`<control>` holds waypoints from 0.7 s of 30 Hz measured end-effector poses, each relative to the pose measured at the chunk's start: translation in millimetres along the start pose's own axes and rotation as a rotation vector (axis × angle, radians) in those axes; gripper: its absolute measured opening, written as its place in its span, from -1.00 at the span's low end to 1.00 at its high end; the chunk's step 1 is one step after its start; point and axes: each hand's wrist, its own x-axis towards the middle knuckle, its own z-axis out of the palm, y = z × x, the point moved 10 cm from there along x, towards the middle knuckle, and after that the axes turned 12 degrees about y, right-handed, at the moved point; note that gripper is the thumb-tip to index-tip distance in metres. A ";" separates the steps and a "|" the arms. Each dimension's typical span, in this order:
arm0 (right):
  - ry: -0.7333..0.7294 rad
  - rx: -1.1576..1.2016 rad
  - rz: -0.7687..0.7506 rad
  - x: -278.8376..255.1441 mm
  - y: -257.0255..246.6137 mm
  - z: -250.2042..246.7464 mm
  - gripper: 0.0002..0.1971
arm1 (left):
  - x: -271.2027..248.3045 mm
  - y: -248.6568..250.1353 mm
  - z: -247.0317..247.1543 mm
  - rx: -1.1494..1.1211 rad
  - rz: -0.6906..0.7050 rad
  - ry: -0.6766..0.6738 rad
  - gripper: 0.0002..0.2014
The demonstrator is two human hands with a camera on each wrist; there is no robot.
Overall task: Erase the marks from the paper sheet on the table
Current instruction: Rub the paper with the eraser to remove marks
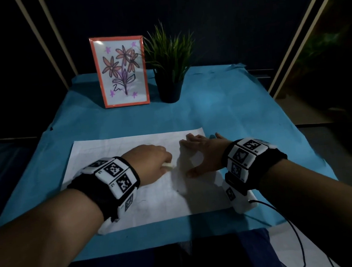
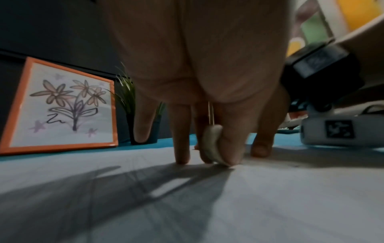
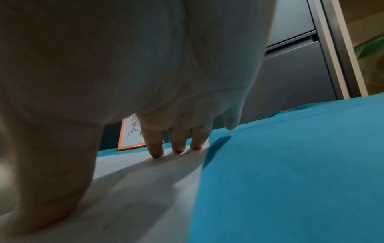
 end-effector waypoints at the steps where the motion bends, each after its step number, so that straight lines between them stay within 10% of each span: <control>1: 0.000 0.002 0.003 0.4 0.5 0.7 -0.01 | -2.3 2.3 2.5 -0.011 0.026 -0.020 -0.77; 10: 0.141 0.089 -0.025 -6.5 -3.4 -14.4 -0.13 | -11.1 -11.8 3.7 -0.173 -0.120 0.049 -0.78; 21: -0.040 -0.028 -0.052 -13.0 -5.1 8.2 0.04 | -15.1 1.5 5.5 -0.139 -0.038 0.019 -0.76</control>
